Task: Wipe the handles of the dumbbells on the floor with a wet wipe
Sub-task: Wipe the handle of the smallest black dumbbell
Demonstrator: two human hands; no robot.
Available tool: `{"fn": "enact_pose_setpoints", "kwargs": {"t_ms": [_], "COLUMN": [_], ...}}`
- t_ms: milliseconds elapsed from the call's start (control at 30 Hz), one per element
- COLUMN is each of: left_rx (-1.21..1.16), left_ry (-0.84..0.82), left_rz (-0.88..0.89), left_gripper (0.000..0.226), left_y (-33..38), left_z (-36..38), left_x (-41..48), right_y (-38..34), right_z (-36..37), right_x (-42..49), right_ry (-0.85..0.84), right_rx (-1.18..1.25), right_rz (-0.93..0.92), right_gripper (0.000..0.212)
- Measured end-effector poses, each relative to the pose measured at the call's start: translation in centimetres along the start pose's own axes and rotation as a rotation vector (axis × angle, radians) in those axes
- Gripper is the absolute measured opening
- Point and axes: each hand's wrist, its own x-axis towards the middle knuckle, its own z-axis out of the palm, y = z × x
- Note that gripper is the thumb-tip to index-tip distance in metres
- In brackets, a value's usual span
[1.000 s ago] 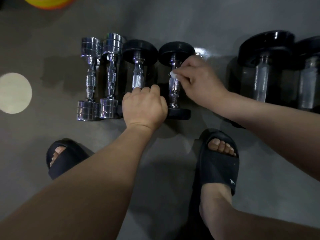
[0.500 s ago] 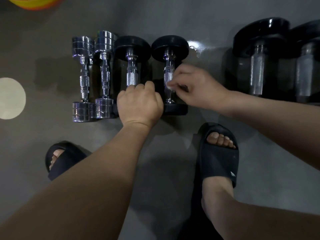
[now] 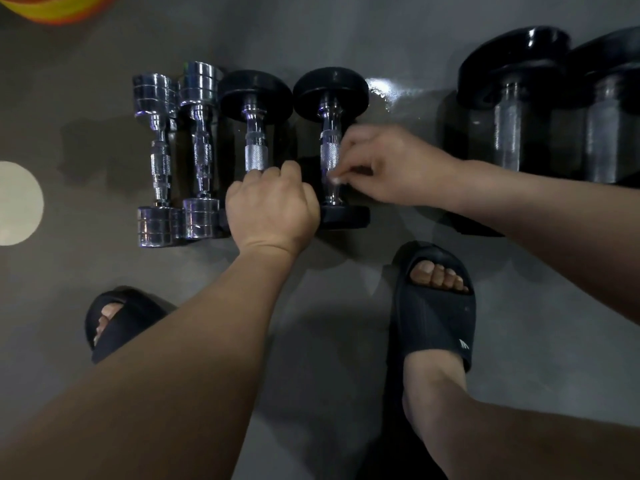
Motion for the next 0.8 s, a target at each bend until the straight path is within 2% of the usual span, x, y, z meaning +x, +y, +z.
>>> {"fn": "enact_pose_setpoints", "kwargs": {"t_ms": [67, 100, 233, 400, 567, 700, 800], "left_rx": [-0.001, 0.003, 0.017, 0.007, 0.024, 0.011, 0.013], "left_ry": [-0.01, -0.016, -0.019, -0.016, -0.022, -0.015, -0.033], "left_rz": [-0.002, -0.002, 0.0, -0.004, -0.006, -0.01, -0.015], "left_gripper": [0.027, 0.027, 0.029, 0.031, 0.03, 0.031, 0.027], "left_y": [0.0, 0.0, 0.1, 0.0, 0.1, 0.1, 0.1], "left_z": [0.0, -0.1, -0.1, -0.2, -0.2, -0.2, -0.2], "left_x": [0.0, 0.0, 0.1, 0.1, 0.1, 0.0, 0.1], "right_y": [0.0, -0.1, -0.6, 0.0, -0.5, -0.2, -0.7], "right_z": [0.5, 0.7, 0.2, 0.0, -0.4, -0.4, 0.0], "right_x": [0.1, -0.1, -0.2, 0.4, 0.2, 0.6, -0.1], "right_ry": [0.084, 0.071, -0.145, 0.013, -0.184, -0.028, -0.094], "right_rx": [0.027, 0.029, 0.013, 0.012, -0.008, -0.017, -0.039], "right_rz": [0.057, 0.056, -0.012, 0.079, -0.021, 0.041, -0.033], "right_gripper": [0.011, 0.01, 0.012, 0.011, 0.012, 0.011, 0.011]}}
